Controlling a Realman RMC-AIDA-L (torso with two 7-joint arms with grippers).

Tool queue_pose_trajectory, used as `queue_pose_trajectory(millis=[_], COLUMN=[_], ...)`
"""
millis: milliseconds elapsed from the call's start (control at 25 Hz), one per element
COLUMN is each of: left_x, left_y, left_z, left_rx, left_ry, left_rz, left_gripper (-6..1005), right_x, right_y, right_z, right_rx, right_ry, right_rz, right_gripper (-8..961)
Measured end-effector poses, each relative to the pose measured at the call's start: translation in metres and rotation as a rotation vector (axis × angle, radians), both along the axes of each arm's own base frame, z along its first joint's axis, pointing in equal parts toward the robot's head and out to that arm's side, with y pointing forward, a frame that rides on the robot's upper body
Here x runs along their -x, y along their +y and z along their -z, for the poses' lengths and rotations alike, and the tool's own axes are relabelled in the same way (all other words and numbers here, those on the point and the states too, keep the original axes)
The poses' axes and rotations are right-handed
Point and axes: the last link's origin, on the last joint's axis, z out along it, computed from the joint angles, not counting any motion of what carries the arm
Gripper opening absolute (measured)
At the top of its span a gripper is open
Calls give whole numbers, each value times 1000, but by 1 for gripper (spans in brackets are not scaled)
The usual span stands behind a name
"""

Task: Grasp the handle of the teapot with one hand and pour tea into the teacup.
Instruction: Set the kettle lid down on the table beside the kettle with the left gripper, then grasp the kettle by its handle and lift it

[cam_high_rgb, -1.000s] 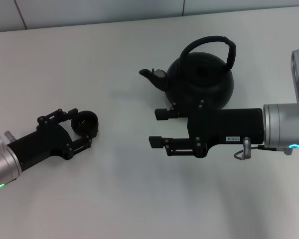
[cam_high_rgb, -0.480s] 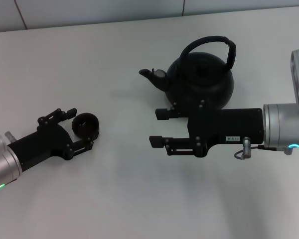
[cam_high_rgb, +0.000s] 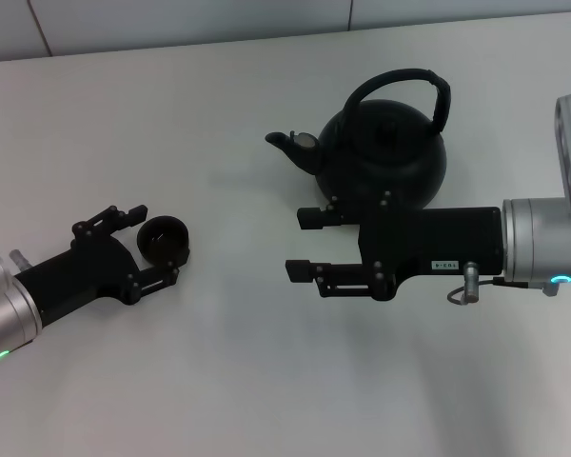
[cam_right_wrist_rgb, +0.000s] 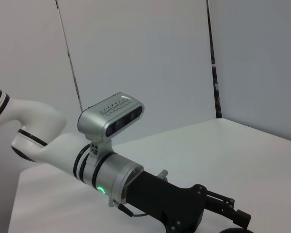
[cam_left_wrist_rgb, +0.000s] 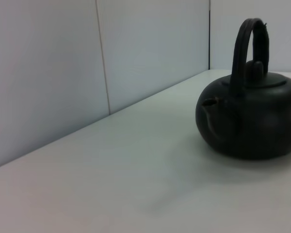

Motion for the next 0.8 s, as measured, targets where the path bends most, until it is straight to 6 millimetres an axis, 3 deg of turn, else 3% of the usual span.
queue_pose_trajectory(millis=[520,800], left_x=[-12,-32], left_y=[-6,-10], left_z=[-18,-56], left_rx=[-1,-1], left_ry=[-92,-225], left_rz=[71,132], left_gripper=[805,804], right_x=[-1,-1], right_y=[2,5], right_z=[-1,-2], right_rx=[-13,-27], right_ry=[-7,-5], right_rz=[8,17], right_gripper=[641,640])
